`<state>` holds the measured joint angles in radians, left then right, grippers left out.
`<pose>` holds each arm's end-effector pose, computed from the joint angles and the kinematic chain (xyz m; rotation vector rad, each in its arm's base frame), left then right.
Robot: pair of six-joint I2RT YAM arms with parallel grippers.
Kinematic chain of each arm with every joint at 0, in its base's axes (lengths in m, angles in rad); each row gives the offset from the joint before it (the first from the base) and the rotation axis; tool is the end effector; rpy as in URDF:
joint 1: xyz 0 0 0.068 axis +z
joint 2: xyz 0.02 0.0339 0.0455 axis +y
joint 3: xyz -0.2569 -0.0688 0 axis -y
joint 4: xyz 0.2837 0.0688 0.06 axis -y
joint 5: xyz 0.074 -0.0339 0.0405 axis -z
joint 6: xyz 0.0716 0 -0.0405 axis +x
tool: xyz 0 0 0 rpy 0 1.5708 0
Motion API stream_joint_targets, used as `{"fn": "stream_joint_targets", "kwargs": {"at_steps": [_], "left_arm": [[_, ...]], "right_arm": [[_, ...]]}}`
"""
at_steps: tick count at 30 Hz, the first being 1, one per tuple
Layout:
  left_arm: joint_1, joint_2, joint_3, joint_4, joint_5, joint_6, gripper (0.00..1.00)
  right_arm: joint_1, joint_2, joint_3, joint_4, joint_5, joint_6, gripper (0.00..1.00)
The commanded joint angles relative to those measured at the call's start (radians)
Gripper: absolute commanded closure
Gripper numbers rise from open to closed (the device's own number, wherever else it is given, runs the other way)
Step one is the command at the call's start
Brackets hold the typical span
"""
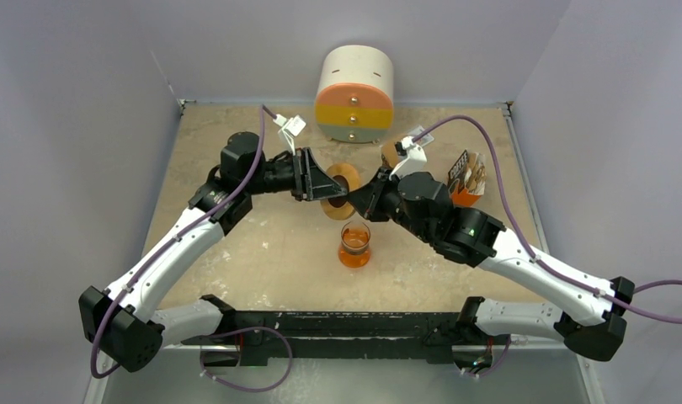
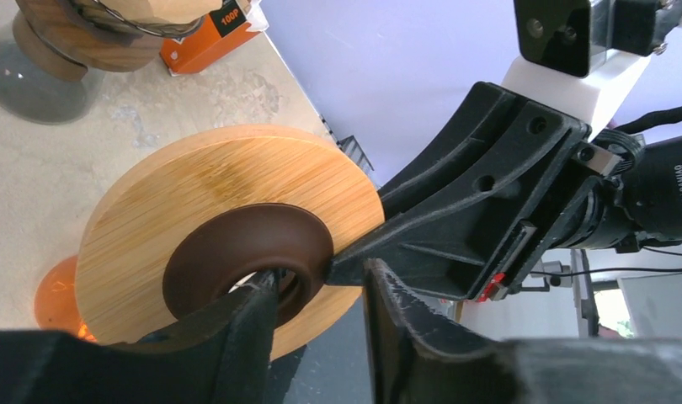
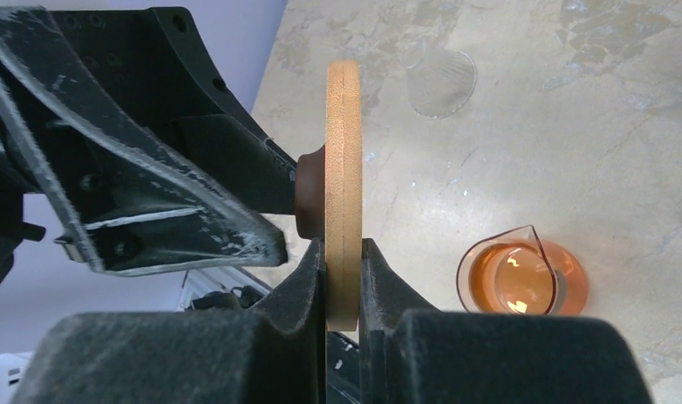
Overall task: Place the coffee filter in the dripper
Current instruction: Place the dripper holder onto the coffee server.
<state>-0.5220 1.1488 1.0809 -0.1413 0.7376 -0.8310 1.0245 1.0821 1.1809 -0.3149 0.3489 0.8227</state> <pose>0.2587 -0.2043 0.3621 0.3017 2.0114 -1.5693 0.1839 0.2554 0.3977 0.0754 1.8894 1.0023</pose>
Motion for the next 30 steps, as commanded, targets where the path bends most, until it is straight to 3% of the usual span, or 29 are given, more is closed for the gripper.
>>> {"fn": "stream_joint_targets", "kwargs": {"at_steps": [1, 3, 8, 18, 30], "left_arm": [[0.004, -0.030, 0.004, 0.020, 0.023, -0.010, 0.55], [0.004, -0.037, 0.021, -0.012, 0.011, 0.005, 0.48], [0.004, -0.043, 0.073, -0.136, -0.006, 0.060, 0.46], [0.004, -0.105, 0.080, -0.257, -0.018, 0.081, 0.46], [0.006, -0.182, -0.032, -0.212, 0.017, -0.018, 0.45]], "right_arm": [[-0.006, -0.036, -0.010, 0.023, 0.025, -0.015, 1.00], [-0.005, -0.045, -0.013, 0.014, 0.031, -0.046, 1.00], [-0.004, -0.057, -0.011, 0.000, 0.030, -0.237, 1.00], [-0.004, -0.089, -0.086, 0.102, -0.027, -0.984, 1.00], [0.020, -0.283, -0.379, 0.354, -0.403, -1.799, 1.00]]}}
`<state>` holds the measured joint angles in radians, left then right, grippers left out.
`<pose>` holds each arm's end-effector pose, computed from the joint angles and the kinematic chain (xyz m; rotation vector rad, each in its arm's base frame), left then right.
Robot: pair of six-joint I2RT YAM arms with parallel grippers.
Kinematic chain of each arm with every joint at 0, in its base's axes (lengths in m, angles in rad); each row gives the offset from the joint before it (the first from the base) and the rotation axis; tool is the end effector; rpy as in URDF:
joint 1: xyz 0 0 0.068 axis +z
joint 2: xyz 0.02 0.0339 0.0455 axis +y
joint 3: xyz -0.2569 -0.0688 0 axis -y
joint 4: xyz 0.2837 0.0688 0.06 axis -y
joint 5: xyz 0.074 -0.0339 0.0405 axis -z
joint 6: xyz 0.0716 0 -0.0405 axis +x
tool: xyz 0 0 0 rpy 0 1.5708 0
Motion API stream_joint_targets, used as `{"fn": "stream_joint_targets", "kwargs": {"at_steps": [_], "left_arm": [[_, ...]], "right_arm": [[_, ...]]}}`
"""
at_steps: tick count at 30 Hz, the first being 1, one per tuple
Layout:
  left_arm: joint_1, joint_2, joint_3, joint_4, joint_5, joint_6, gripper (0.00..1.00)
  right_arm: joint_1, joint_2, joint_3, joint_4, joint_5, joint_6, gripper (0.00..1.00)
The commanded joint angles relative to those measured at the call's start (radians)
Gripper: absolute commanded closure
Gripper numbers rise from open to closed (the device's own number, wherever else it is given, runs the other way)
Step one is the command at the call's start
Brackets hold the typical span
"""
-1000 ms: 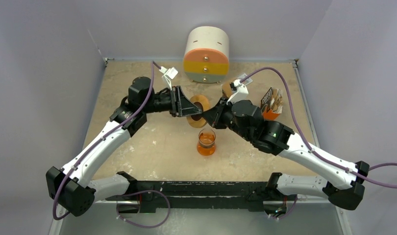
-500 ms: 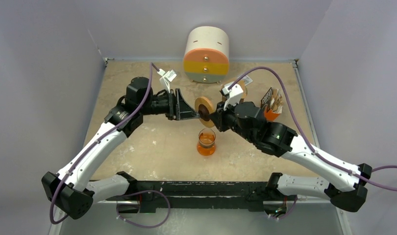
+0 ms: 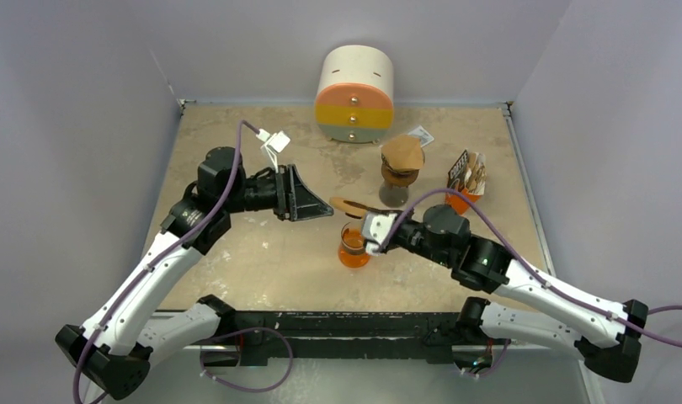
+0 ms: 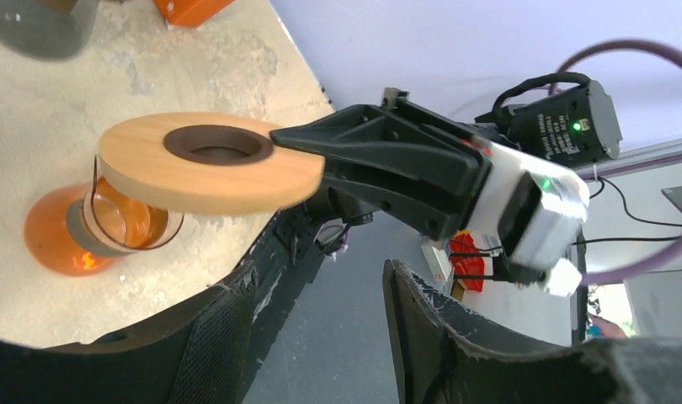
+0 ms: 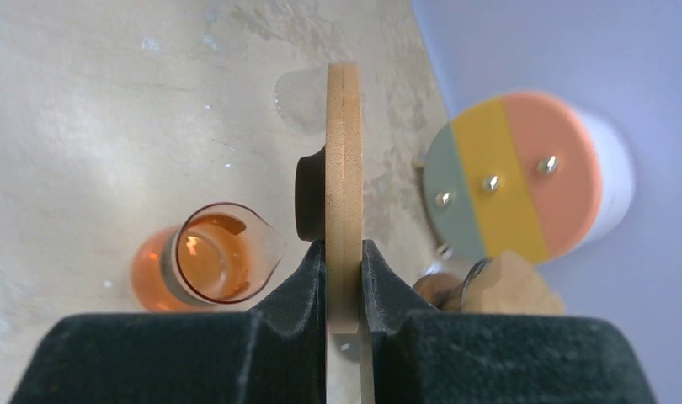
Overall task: Place the coffee filter in the dripper
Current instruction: Place the dripper holder onto the coffee server.
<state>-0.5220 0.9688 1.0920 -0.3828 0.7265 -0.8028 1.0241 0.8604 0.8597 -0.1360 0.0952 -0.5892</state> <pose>0.2120 -0.1768 0.3869 0.2976 2.0525 -1.5382 0.1514 0.2358 0.3483 -1.1864 1.2354 0.2423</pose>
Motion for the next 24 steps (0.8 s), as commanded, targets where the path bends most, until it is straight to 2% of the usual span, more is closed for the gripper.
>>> {"fn": "stream_joint_targets", "kwargs": {"at_steps": [1, 4, 7, 8, 12, 18, 24], "left_arm": [[0.006, -0.003, -0.054, 0.037, 0.036, -0.055, 0.45], [0.009, -0.010, -0.085, 0.067, 0.073, -0.086, 0.45], [0.031, -0.019, -0.108, 0.086, 0.109, -0.116, 0.45], [0.040, -0.020, -0.118, 0.091, 0.123, -0.126, 0.45], [0.079, -0.015, -0.153, 0.132, 0.185, -0.178, 0.45], [0.149, -0.031, -0.178, 0.122, 0.236, -0.205, 0.45], [0.279, -0.062, -0.201, 0.093, 0.310, -0.216, 0.45]], "right_arm": [[0.032, -0.069, -0.076, 0.197, -0.150, -0.447, 1.00], [0.078, -0.079, -0.119, 0.258, -0.103, -0.586, 1.00], [0.133, -0.090, -0.175, 0.334, -0.044, -0.586, 1.00], [0.146, -0.093, -0.189, 0.358, -0.029, -0.744, 1.00], [0.190, -0.099, -0.233, 0.416, 0.023, -0.888, 1.00], [0.239, -0.097, -0.264, 0.461, 0.109, -0.998, 1.00], [0.280, -0.105, -0.271, 0.435, 0.172, -1.066, 1.00]]}}
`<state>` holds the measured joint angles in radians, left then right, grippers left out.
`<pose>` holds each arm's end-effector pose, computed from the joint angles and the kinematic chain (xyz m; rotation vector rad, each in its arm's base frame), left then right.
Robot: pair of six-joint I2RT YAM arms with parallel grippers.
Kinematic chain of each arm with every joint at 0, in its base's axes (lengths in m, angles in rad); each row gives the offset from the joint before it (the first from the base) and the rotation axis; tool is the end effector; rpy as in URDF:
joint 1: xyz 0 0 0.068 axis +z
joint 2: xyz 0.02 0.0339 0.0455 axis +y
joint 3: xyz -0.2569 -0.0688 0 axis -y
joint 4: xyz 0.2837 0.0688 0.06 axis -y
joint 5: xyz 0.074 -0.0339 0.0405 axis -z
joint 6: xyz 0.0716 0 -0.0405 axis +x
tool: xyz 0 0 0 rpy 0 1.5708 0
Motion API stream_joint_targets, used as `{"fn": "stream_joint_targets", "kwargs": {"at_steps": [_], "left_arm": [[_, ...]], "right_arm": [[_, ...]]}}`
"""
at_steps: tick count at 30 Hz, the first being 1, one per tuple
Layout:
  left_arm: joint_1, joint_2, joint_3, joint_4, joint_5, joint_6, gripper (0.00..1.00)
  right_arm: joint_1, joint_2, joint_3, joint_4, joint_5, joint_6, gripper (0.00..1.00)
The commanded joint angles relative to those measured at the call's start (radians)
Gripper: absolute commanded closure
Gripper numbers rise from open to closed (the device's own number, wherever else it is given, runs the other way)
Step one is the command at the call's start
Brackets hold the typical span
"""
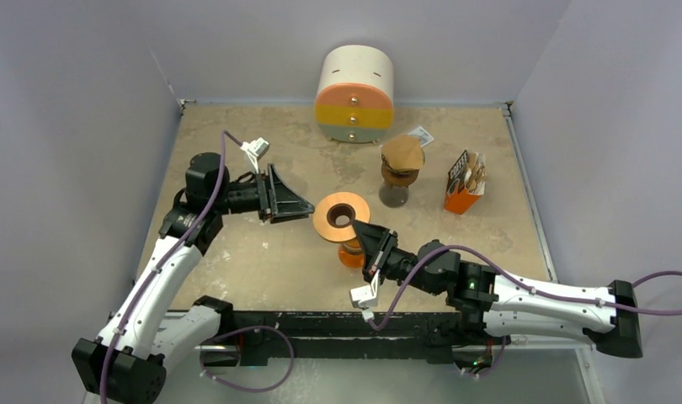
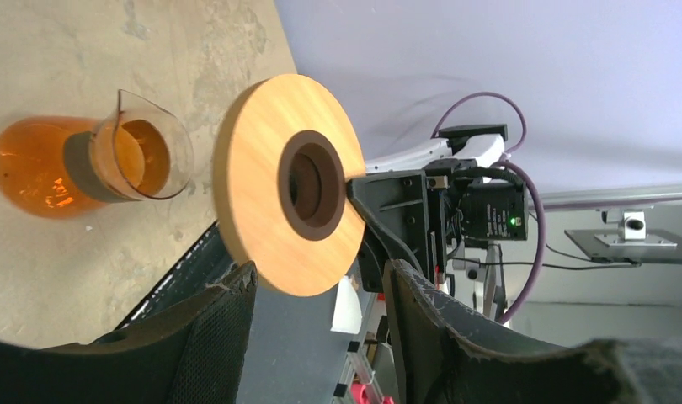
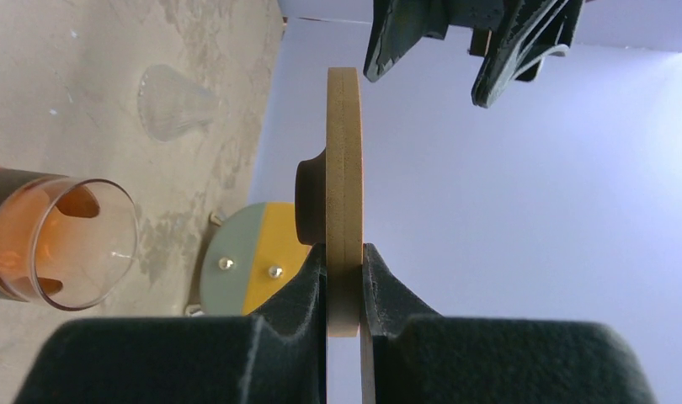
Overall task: Place the coffee filter in the dripper
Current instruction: Place the dripper holder onto the coffee server.
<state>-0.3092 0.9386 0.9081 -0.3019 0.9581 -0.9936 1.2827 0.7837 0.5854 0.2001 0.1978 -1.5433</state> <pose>0.2322 -0.1357 0.3345 0.0268 2.1750 -1.7240 0.0908 0.2570 0.2980 -1.5285 0.4015 -0.3594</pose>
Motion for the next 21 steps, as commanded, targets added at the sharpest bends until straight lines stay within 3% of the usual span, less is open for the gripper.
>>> {"fn": "stream_joint_targets", "kwargs": {"at_steps": [1, 6, 15, 21], "left_arm": [[0.082, -0.032, -0.021, 0.010, 0.092, -0.027, 0.45], [0.116, -0.031, -0.082, 0.083, 0.144, -0.096, 0.45], [0.116, -0.029, -0.214, 0.468, 0.187, -0.359, 0.45], [0.116, -0.017, -0.282, 0.633, 0.202, -0.486, 0.53]], "right_arm": [[0.027, -0.031, 0.000, 0.104, 0.077, -0.120, 1.00], [0.058, -0.039, -0.012, 0.152, 0.101, -0.151, 1.00], [0.120, 0.007, -0.033, 0.294, 0.120, -0.173, 1.00], [0.140, 0.057, -0.048, 0.392, 0.125, -0.172, 1.00]]}}
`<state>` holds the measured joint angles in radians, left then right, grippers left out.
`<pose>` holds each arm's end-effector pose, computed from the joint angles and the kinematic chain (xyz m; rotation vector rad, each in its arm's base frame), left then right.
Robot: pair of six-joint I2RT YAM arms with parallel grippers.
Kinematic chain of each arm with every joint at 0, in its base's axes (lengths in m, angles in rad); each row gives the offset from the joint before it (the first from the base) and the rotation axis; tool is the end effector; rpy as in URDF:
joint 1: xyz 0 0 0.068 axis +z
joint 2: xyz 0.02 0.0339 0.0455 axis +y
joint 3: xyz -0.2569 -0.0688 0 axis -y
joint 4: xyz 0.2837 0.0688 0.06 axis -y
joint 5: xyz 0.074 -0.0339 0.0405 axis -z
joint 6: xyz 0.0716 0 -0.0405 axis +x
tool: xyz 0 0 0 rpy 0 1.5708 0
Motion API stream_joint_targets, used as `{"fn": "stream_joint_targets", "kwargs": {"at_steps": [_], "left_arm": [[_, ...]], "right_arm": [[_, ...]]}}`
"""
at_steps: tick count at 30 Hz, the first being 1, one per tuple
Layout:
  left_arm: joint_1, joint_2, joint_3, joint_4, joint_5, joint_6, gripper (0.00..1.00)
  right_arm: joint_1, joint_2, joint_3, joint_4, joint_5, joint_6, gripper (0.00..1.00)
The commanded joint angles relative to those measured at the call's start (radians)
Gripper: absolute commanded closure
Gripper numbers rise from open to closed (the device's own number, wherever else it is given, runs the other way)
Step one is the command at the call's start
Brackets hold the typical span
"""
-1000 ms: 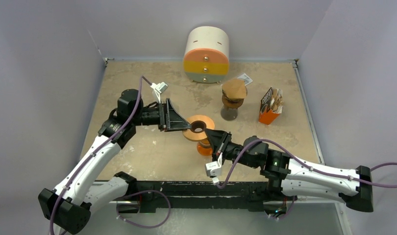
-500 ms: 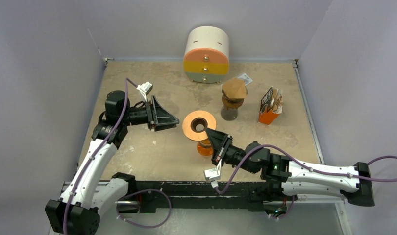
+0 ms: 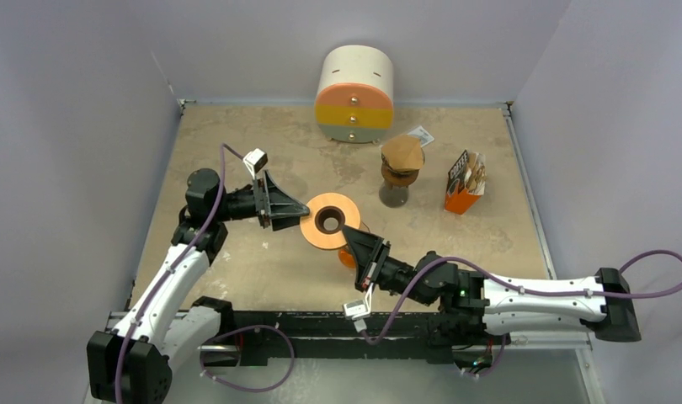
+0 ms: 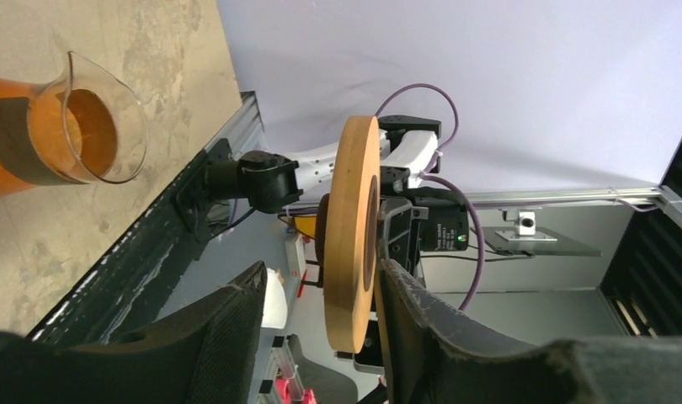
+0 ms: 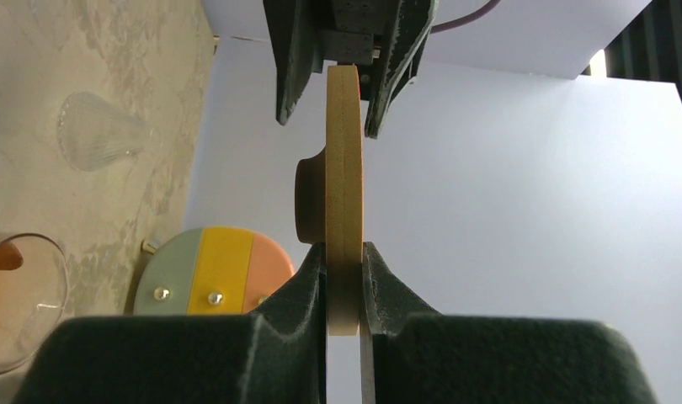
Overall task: Place the coffee filter in the dripper
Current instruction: Place the dripper holder onto the coffee server.
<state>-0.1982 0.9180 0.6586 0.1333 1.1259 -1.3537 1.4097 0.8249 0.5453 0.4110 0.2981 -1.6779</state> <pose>0.2398 -0.1141 0.2896 -0.1490 2.1179 -1.9810 0.0650 0.2692 0.3002 -1.4315 0.2852 -0.4336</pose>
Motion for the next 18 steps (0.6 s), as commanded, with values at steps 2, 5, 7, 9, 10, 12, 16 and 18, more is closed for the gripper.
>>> {"fn": "stream_joint_targets", "kwargs": {"at_steps": [2, 5, 7, 9, 10, 12, 16, 18], "left_arm": [[0.005, 0.006, -0.044, 0.240, 0.040, -0.157, 0.57], [0.005, 0.005, -0.049, 0.264, 0.048, -0.178, 0.65], [0.005, 0.004, -0.050, 0.272, 0.054, -0.184, 0.69], [0.005, 0.003, -0.050, 0.281, 0.059, -0.190, 0.75], [0.005, 0.002, -0.051, 0.287, 0.060, -0.193, 0.77], [0.005, 0.002, -0.053, 0.296, 0.064, -0.198, 0.86], [0.005, 0.004, -0.054, 0.307, 0.070, -0.202, 1.00], [0.005, 0.004, -0.053, 0.312, 0.072, -0.203, 1.00]], "right_arm": [[0.012, 0.026, -0.013, 0.206, 0.026, -0.039, 1.00], [0.014, 0.028, -0.016, 0.215, 0.029, -0.039, 1.00], [0.014, 0.025, -0.019, 0.214, 0.030, -0.036, 1.00], [0.014, 0.020, -0.021, 0.216, 0.032, -0.033, 1.00], [0.014, 0.019, -0.022, 0.216, 0.032, -0.031, 1.00], [0.015, 0.017, -0.024, 0.218, 0.033, -0.024, 1.00], [0.015, 0.019, -0.030, 0.226, 0.036, -0.018, 1.00], [0.015, 0.020, -0.031, 0.230, 0.040, -0.012, 1.00]]}}
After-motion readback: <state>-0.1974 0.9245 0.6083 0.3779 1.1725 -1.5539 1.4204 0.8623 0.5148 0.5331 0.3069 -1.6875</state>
